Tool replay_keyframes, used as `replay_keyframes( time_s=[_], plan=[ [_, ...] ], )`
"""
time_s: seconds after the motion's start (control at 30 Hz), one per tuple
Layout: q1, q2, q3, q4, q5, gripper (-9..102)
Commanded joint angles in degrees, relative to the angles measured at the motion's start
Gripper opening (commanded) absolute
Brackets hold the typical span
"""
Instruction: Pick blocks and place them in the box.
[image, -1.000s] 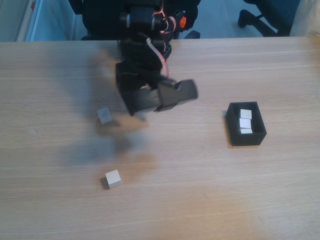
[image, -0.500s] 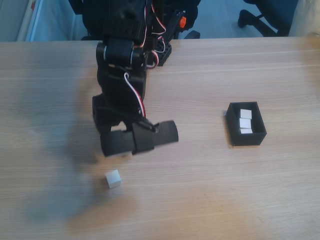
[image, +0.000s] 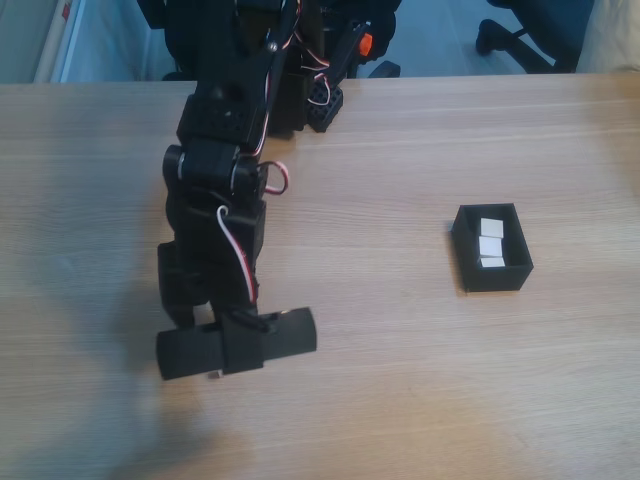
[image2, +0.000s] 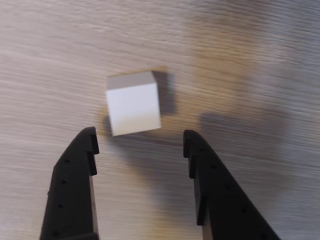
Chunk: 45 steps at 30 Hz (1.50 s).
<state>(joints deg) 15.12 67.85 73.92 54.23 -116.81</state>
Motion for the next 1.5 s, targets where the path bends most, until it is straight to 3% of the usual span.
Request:
replay_keyframes(
  time_s=[0.0, 0.7, 1.13, 1.47],
  plan=[
    [-0.4, -0.9, -5.8, -0.9, -0.3, 18],
    [-2.6, -3.8, -6.7, -1.9, 1.8, 16],
    [-2.4, -4.4, -6.3, -1.7, 1.8, 0],
    [-5.2, 8.5, 3.2, -0.1, 2.0, 0]
  ],
)
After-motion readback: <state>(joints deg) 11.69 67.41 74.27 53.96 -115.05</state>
